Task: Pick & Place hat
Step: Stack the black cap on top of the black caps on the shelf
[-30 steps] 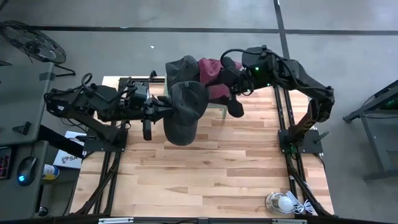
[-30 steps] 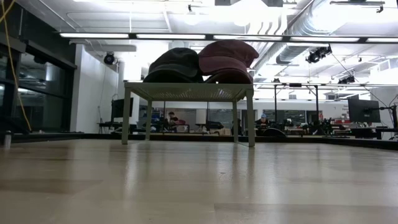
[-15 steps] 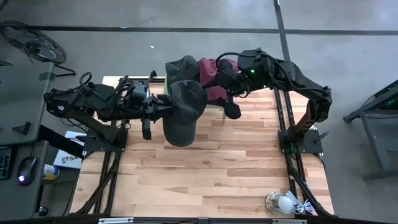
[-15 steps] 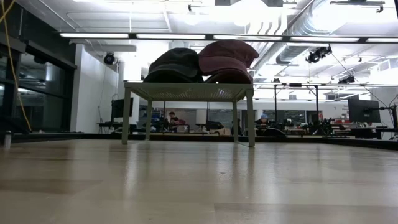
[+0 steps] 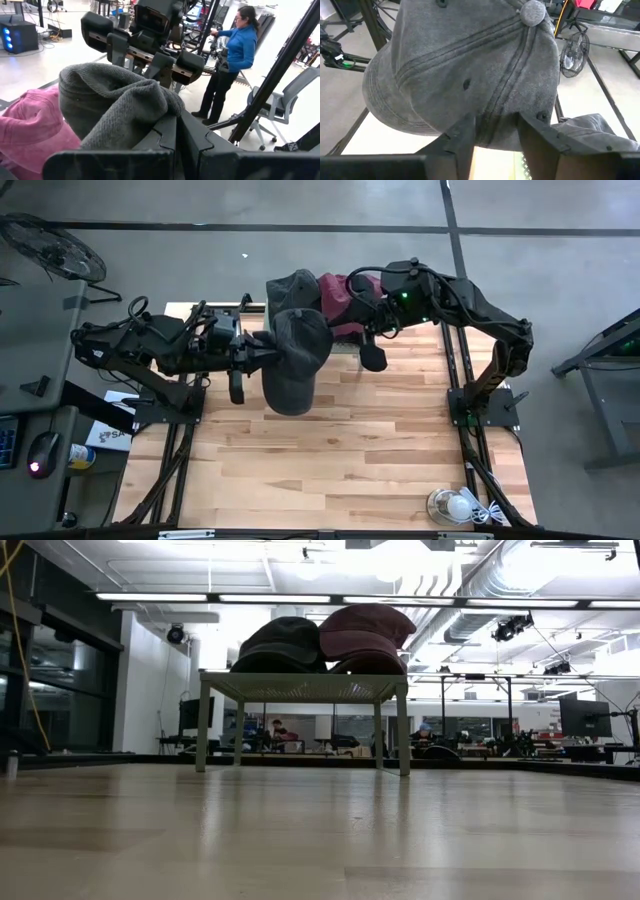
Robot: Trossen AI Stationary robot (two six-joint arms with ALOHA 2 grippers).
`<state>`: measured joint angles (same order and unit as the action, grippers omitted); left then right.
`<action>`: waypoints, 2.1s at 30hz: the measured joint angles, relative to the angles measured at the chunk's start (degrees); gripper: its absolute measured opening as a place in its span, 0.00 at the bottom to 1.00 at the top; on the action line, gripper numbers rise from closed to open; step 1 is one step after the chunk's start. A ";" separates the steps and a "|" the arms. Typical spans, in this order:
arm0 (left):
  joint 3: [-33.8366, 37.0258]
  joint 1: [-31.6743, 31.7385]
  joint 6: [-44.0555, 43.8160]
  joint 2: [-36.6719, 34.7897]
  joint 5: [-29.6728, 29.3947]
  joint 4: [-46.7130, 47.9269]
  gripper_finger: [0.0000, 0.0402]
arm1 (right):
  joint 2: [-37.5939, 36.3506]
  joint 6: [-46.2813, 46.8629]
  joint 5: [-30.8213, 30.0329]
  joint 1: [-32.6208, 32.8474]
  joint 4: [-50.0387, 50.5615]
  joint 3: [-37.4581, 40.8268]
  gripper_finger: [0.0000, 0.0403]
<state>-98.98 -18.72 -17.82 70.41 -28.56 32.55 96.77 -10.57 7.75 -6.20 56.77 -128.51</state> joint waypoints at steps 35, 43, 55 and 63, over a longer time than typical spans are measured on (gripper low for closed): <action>0.07 -0.04 -2.19 1.46 -9.01 3.52 0.21 | -1.51 1.51 2.08 0.00 1.47 0.00 0.00; 0.05 -0.04 -5.15 1.46 -15.86 7.27 0.49 | -2.08 1.53 1.65 -0.02 3.07 0.00 0.00; -0.06 0.07 -5.56 2.74 -21.51 4.92 0.58 | -2.49 1.25 -1.62 0.00 1.95 0.00 0.00; 0.00 2.68 -10.96 7.00 -18.92 4.84 0.58 | -2.49 0.07 -1.88 0.00 -0.07 0.00 0.00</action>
<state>-98.98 -16.04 -28.79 77.41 -47.48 37.39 94.28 -10.50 5.87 -6.20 56.71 -128.51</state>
